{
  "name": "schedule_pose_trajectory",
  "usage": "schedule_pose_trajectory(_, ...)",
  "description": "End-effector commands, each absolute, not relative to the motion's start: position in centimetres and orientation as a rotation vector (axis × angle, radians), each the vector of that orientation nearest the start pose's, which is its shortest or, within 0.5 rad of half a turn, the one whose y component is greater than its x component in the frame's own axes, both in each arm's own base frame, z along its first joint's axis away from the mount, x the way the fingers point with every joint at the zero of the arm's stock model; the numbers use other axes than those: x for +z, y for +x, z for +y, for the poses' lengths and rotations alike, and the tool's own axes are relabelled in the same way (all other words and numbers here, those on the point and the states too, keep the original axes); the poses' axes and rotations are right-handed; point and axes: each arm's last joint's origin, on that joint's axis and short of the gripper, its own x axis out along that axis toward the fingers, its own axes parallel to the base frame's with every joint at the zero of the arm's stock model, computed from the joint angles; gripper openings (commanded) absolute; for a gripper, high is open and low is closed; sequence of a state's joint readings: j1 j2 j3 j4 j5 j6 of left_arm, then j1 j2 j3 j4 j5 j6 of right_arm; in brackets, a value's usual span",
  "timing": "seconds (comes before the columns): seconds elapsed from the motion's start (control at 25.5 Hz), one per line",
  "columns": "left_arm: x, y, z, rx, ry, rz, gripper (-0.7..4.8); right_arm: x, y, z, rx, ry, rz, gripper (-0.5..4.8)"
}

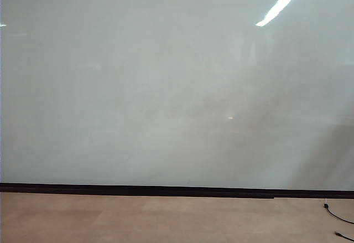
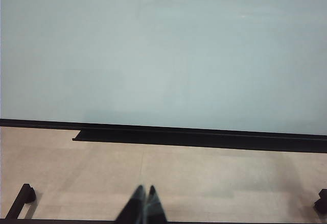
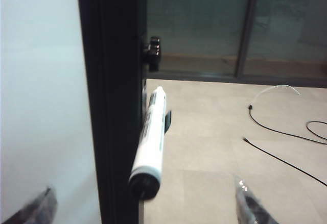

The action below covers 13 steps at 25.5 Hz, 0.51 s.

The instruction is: Pick up the pen on the shelf to the right of the whiteboard and write the letter A.

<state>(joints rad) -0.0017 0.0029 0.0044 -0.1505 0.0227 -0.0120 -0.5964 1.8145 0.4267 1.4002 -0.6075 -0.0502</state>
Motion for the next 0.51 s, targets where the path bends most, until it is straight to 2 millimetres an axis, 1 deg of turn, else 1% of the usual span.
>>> schedule_pose_trajectory(0.04,15.2,9.7,-0.1,-0.024,-0.009,0.139,-0.05,13.1,24.9,-14.8,0.036,-0.035,-0.029,4.59)
schedule_pose_trajectory(0.08,15.2,9.7,-0.1,-0.024,-0.01,0.138,-0.04,12.9,25.5,-15.2,0.037,-0.011,-0.028,4.59)
schedule_pose_trajectory(0.2,15.2,9.7,-0.1,-0.024,-0.009,0.138,-0.04,12.6,26.5,-15.3,0.052,0.006,-0.03,4.58)
schedule_pose_trajectory(0.27,15.2,9.7,-0.1,-0.024,-0.009,0.138,-0.04,12.8,26.9,-15.4,0.048,0.001,-0.038,4.3)
schedule_pose_trajectory(0.31,15.2,9.7,-0.1,-0.026,-0.009,0.139,-0.05,12.9,27.2,-15.3,0.057,-0.004,-0.046,4.26)
schedule_pose_trajectory(0.51,15.2,9.7,-0.1,-0.024,-0.009,0.139,-0.04,13.1,28.5,-15.2,0.062,0.003,-0.06,4.26)
